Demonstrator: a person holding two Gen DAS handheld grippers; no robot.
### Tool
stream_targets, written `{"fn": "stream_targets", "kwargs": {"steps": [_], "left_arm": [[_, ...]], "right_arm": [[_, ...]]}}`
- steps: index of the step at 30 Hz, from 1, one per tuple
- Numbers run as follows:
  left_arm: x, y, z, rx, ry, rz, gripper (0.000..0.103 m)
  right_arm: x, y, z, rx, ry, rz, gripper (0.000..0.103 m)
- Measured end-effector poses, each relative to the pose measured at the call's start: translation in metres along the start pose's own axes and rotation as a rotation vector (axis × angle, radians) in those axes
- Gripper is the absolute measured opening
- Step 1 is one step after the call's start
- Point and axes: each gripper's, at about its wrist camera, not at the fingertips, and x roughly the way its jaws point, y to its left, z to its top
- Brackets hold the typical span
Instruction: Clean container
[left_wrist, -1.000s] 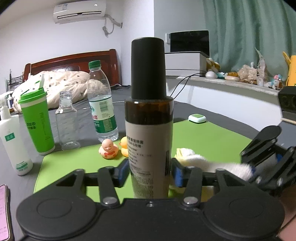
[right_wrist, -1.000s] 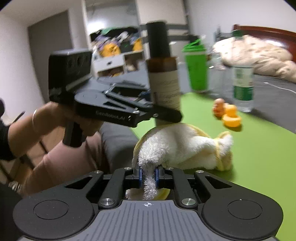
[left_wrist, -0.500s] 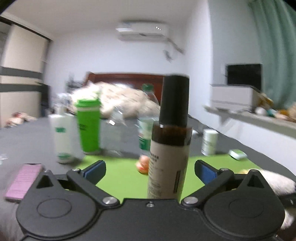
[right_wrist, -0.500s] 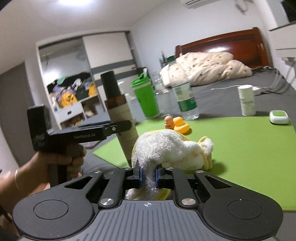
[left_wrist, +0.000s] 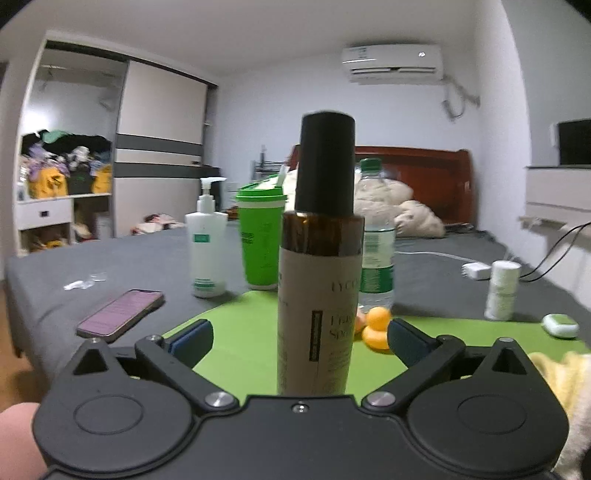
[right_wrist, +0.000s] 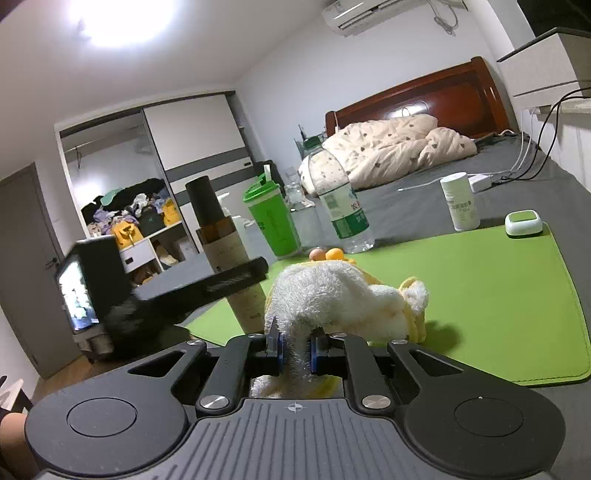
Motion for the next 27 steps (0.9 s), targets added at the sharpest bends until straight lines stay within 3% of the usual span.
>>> {"fn": "stream_targets", "kwargs": {"steps": [8,16,22,27], "left_arm": [[0.014,-0.012,-0.001,0.01,0.047,0.108,0.068],[0.006,-0.021,-0.005,0.027,0.035,0.089,0.045],[0.008,-0.018,-0.005,0.028,0.035,0.053,0.043],[0.012,-0.009,-0.002,0.05,0.041,-0.056,0.042]], "right_arm": [[-0.009,0.002,-0.005,0.009,-0.013,0.028,0.013],[-0.009,0.004,-0.008,0.007,-0.016,0.049,0.013],[-0.013,0.005,-0.008,0.008,-0.023,0.047,0.013],[-0.015,0.007,-0.007,0.004,-0.028,0.039,0.013]]}}
